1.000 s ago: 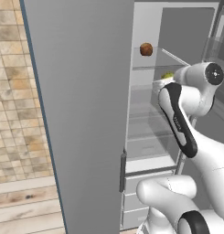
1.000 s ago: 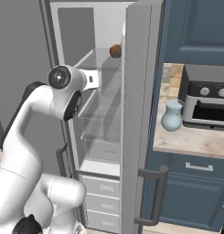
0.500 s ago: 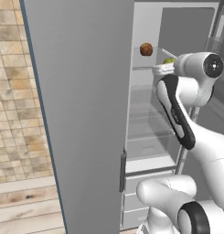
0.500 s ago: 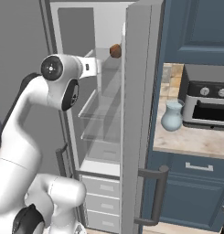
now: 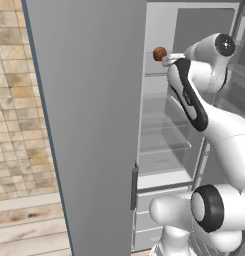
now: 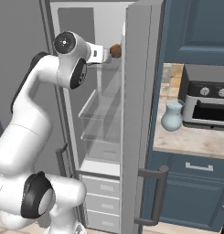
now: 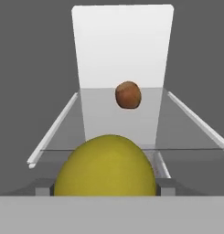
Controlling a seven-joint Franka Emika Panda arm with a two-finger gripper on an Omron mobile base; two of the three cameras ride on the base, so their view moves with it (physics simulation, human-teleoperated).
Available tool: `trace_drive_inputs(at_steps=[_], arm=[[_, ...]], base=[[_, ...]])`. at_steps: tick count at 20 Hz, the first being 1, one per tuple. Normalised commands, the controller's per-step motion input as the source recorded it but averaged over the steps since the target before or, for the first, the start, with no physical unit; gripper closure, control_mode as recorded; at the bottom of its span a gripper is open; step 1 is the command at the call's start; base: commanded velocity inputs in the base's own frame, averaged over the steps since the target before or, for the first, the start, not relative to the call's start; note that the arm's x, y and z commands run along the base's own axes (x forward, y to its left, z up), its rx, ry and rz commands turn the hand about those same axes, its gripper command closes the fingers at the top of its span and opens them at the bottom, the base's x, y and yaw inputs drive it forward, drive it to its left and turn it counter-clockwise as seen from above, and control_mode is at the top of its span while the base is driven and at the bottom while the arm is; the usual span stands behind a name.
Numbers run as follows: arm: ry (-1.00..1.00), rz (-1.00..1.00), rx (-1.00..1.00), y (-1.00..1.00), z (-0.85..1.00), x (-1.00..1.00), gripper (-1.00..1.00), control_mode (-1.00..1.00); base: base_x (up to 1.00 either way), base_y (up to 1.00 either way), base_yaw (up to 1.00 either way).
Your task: Move the lemon and bread from the second highest shelf to the top shelf to make space. Then, place the pitcher from the counter on the cleared second highest shelf.
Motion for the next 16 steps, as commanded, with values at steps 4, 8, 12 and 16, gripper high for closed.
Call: trace_drive_inputs(at_steps=[4,8,12,16], arm=[[0.00,0.02,0.10,-0.10,-0.29,0.49,1.00,-1.00],[0.00,0.00,0.05,-0.04,-0.39,0.54,1.00,-1.00],[0.00,0.00,0.01,0.00,-0.34,0.60,1.00,-1.00],[0.04,0.00,0.00,0.00,-0.14,0.64,1.00,-1.00]], base=[[0.00,0.00,0.00],[0.00,0.00,0.00],[0.00,0.00,0.00],[0.00,0.00,0.00]])
